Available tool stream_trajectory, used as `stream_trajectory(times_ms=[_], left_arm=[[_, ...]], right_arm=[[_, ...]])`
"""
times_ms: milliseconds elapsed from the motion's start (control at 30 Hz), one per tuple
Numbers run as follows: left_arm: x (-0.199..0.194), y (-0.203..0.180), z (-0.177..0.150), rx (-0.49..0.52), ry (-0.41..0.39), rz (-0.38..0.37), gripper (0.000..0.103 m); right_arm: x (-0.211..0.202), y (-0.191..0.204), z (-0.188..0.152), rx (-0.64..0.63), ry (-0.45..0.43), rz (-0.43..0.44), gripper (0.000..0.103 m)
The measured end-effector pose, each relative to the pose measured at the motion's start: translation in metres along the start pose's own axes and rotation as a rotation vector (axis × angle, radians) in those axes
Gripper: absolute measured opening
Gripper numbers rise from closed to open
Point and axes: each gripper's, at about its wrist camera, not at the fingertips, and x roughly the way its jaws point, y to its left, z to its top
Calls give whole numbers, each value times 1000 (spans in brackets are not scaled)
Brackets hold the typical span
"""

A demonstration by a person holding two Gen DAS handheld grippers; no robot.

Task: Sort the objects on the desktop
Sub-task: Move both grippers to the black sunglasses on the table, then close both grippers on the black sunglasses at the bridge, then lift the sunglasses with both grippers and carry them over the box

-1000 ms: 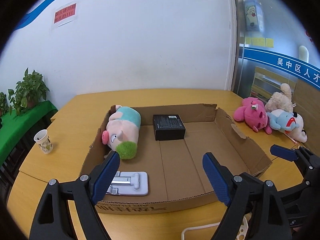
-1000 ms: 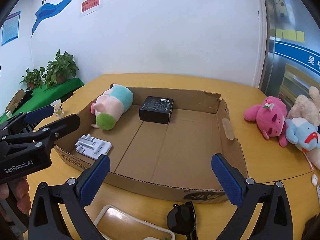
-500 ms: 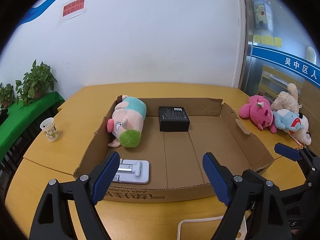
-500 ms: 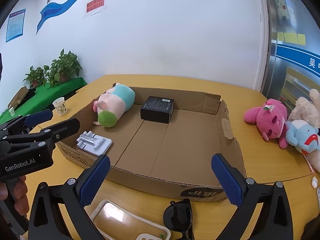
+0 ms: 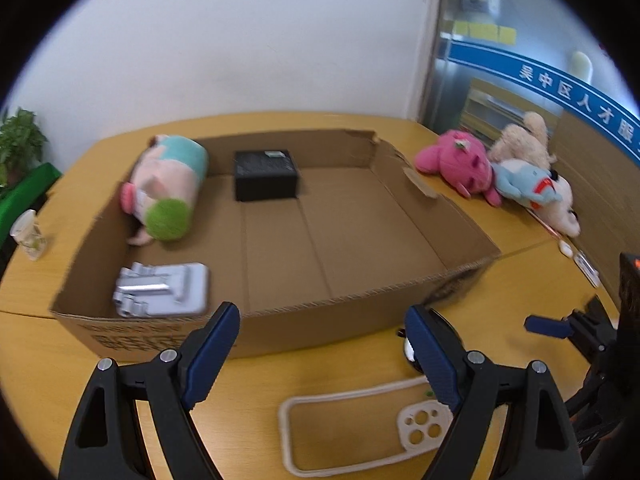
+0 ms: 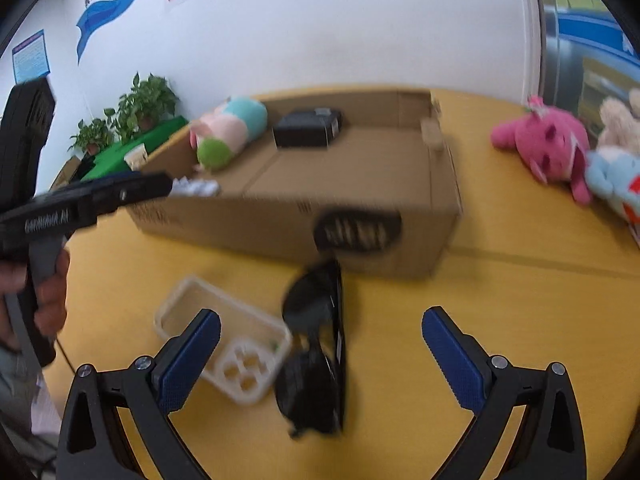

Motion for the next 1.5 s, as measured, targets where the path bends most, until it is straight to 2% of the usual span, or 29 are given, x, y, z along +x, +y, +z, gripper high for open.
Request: stream_trajectory(times_ms=[133, 333, 367, 400, 533, 633, 800, 833, 933, 1033, 1133, 1200, 1500], left_arm=[[16, -12, -5, 4, 56, -72, 85], [26, -20, -12, 9, 109, -111, 85], [26, -21, -13, 10, 113, -117, 85], [27, -22, -14, 8, 114, -127, 85], [34, -23, -16, -35, 134, -172, 84], [46, -35, -16, -47, 182, -253, 84], [70, -73, -16, -11, 285, -391, 82], [74, -82, -18, -4, 314, -427, 80], [88, -106, -29, 17, 415, -494, 59], [98, -121, -40, 45, 469, -466, 54], [106, -117, -44, -6, 506, -435, 43], [106, -111, -45, -40, 505, -454, 39], [86, -101, -39, -69, 439, -453, 34]], right_arm=[[4, -2, -27, -13, 77, 23, 90], [24, 7, -35, -36, 147, 42, 50], [29, 8, -36, -45, 169, 32, 38], [32, 6, -37, -43, 181, 27, 36], [26, -12, -39, 40, 167, 32, 35], [19, -27, -43, 119, 148, 21, 34], [12, -35, -51, 219, 125, 27, 30], [11, -36, -54, 236, 123, 35, 29], [8, -32, -60, 254, 122, 54, 29], [8, -27, -62, 248, 126, 61, 29], [8, -26, -62, 243, 125, 77, 29], [8, -25, -63, 230, 125, 83, 29], [2, -15, -61, 214, 91, 122, 28]])
